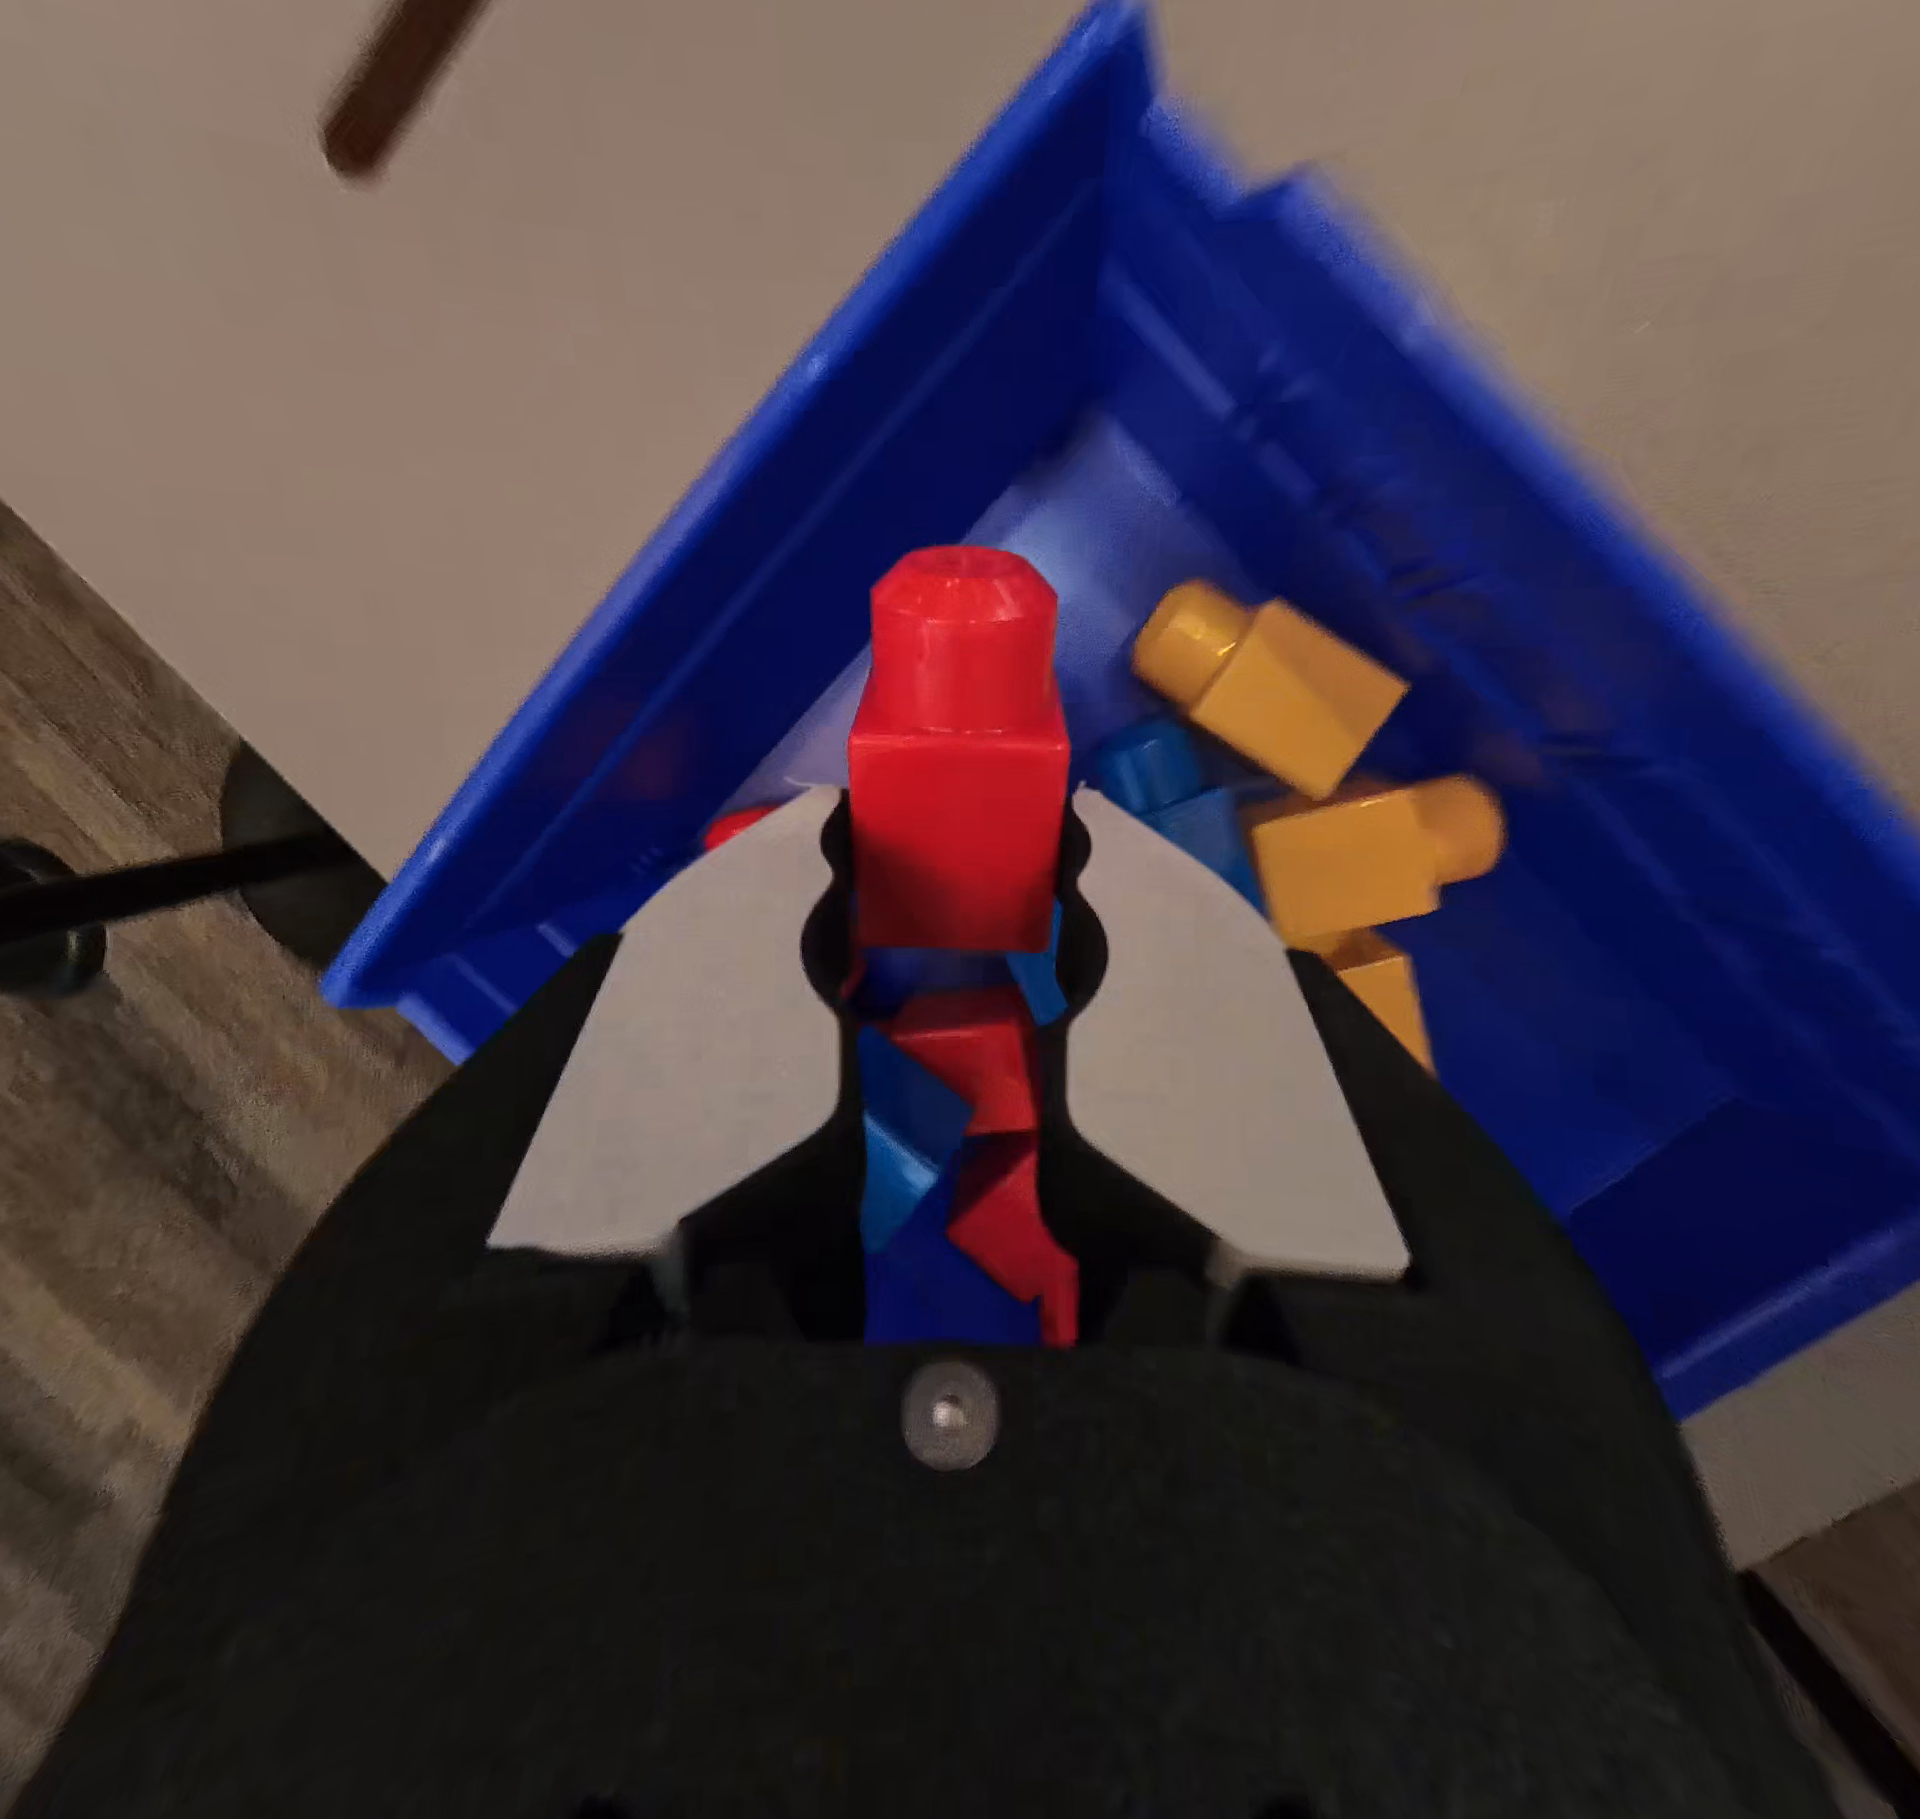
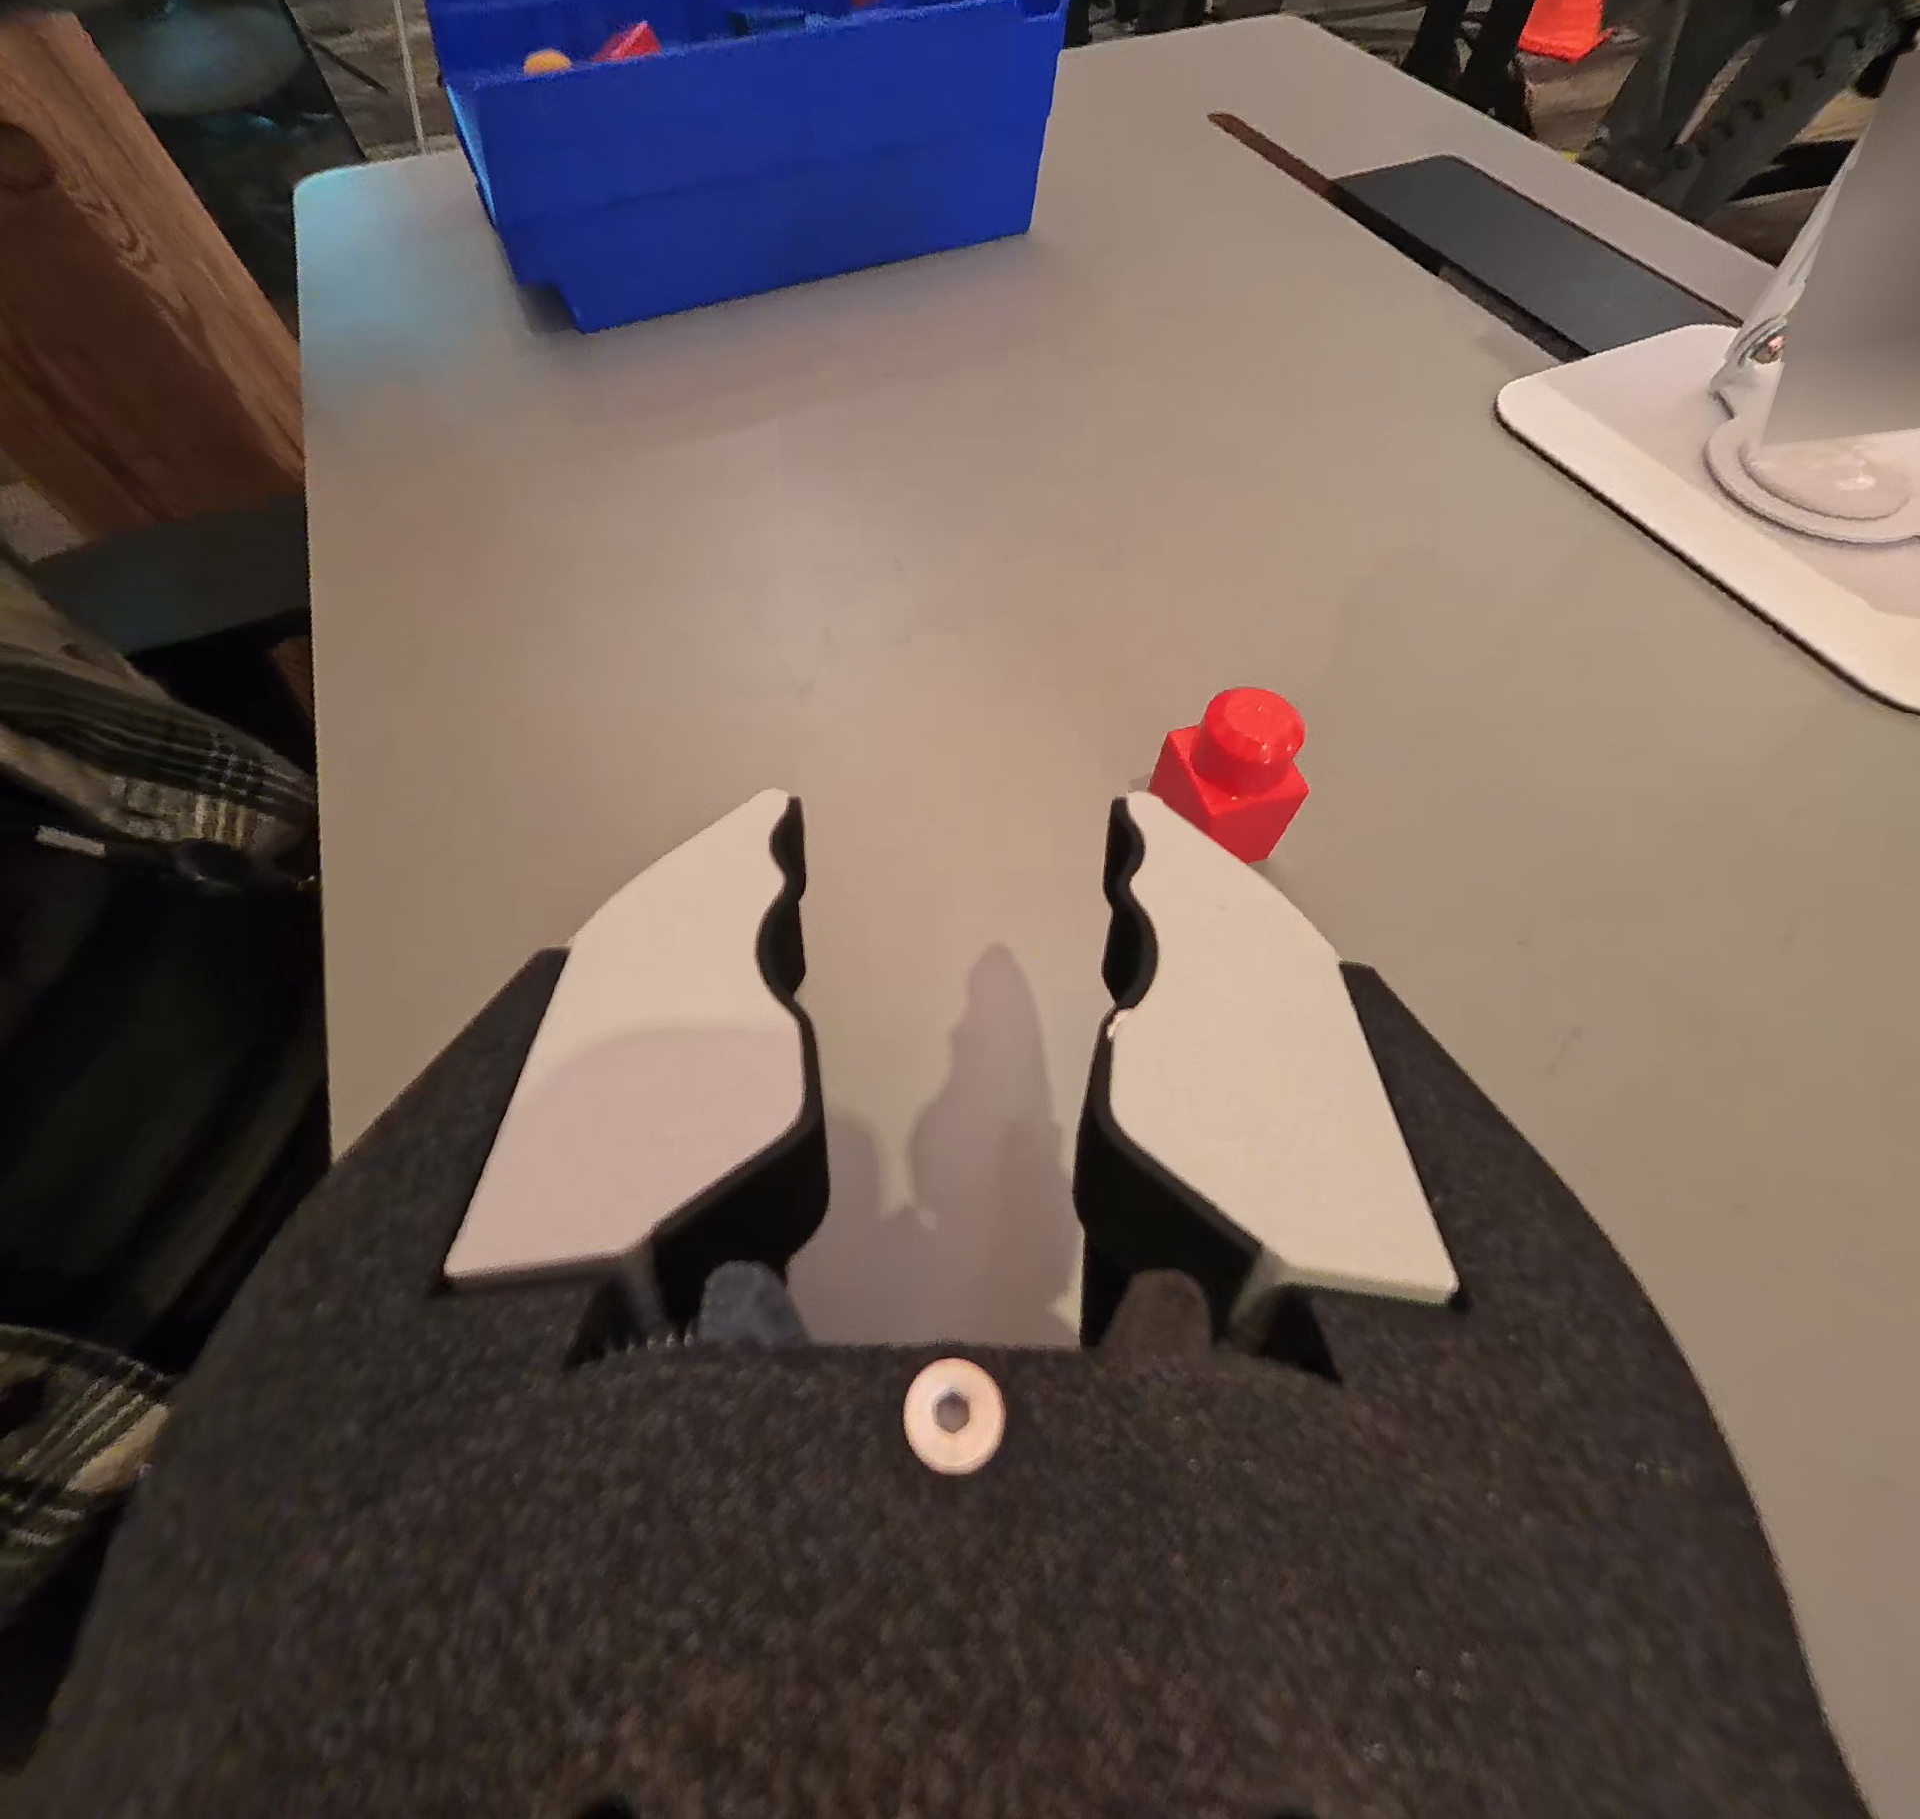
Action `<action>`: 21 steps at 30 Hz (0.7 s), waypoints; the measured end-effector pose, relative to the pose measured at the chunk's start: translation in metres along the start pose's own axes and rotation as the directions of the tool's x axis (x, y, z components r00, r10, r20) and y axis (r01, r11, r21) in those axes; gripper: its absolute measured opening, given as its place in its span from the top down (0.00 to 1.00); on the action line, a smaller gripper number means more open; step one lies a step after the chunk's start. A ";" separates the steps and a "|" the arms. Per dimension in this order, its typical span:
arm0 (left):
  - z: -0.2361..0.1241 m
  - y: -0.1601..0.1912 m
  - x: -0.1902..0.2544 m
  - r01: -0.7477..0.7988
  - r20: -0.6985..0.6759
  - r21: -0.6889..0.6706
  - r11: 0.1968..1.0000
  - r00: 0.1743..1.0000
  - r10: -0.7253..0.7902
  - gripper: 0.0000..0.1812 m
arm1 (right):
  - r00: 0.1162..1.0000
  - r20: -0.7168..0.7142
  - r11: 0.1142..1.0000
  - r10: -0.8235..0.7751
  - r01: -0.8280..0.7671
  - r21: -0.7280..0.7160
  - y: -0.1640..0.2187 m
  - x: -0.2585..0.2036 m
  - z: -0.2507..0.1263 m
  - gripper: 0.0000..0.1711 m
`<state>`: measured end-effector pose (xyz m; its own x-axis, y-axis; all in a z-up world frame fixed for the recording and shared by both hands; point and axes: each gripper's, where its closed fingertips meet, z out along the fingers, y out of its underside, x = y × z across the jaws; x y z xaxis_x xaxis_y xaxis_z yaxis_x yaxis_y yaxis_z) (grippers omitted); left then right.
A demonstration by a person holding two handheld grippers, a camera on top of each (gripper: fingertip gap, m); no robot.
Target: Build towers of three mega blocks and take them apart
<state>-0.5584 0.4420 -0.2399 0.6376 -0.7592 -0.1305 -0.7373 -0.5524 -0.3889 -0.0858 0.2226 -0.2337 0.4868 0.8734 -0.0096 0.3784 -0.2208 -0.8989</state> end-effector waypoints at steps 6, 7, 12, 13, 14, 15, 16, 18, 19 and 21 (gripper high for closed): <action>-0.049 -0.078 0.072 -0.060 -0.037 0.316 0.947 0.996 0.075 0.80 | 0.999 -0.039 0.999 -0.024 0.023 -0.039 -0.013 0.020 -0.005 0.68; -0.053 -0.091 0.088 -0.076 -0.042 0.350 0.933 0.994 0.097 0.80 | 0.999 -0.045 0.999 -0.028 0.026 -0.044 -0.015 0.023 -0.007 0.68; -0.053 -0.159 0.184 -0.126 -0.115 0.517 0.847 0.970 0.214 0.81 | 0.996 -0.081 0.998 -0.024 0.018 -0.064 -0.019 0.037 -0.015 0.67; -0.051 -0.173 0.205 -0.120 -0.145 0.557 0.822 0.960 0.238 0.81 | 0.996 -0.081 0.998 -0.022 0.017 -0.065 -0.019 0.038 -0.017 0.67; -0.048 -0.185 0.225 -0.116 -0.171 0.593 0.797 0.949 0.266 0.81 | 0.996 -0.084 0.998 -0.020 0.014 -0.068 -0.018 0.039 -0.018 0.67; -0.043 -0.197 0.246 -0.109 -0.199 0.627 0.772 0.935 0.294 0.81 | 0.996 -0.086 0.997 -0.018 0.012 -0.073 -0.017 0.040 -0.018 0.67; -0.037 -0.207 0.265 -0.092 -0.232 0.660 0.746 0.919 0.319 0.81 | 0.996 -0.082 0.997 -0.019 0.012 -0.079 -0.016 0.040 -0.019 0.67; -0.022 -0.225 0.303 -0.045 -0.303 0.708 0.705 0.882 0.361 0.81 | 0.997 -0.080 0.996 -0.017 0.009 -0.091 -0.015 0.043 -0.019 0.67; -0.013 -0.231 0.318 -0.027 -0.331 0.719 0.694 0.866 0.376 0.81 | 0.997 -0.070 0.995 -0.016 0.009 -0.097 -0.014 0.043 -0.018 0.67; 0.002 -0.241 0.345 -0.005 -0.368 0.744 0.669 0.832 0.415 0.81 | 0.999 -0.047 0.995 -0.015 0.010 -0.100 -0.017 0.044 -0.016 0.67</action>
<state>-0.1604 0.3141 -0.1929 0.1431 -0.9876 0.0653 -0.3299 -0.1098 -0.9376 -0.0579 0.2582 -0.2120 0.5172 0.8555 0.0245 0.4606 -0.2541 -0.8504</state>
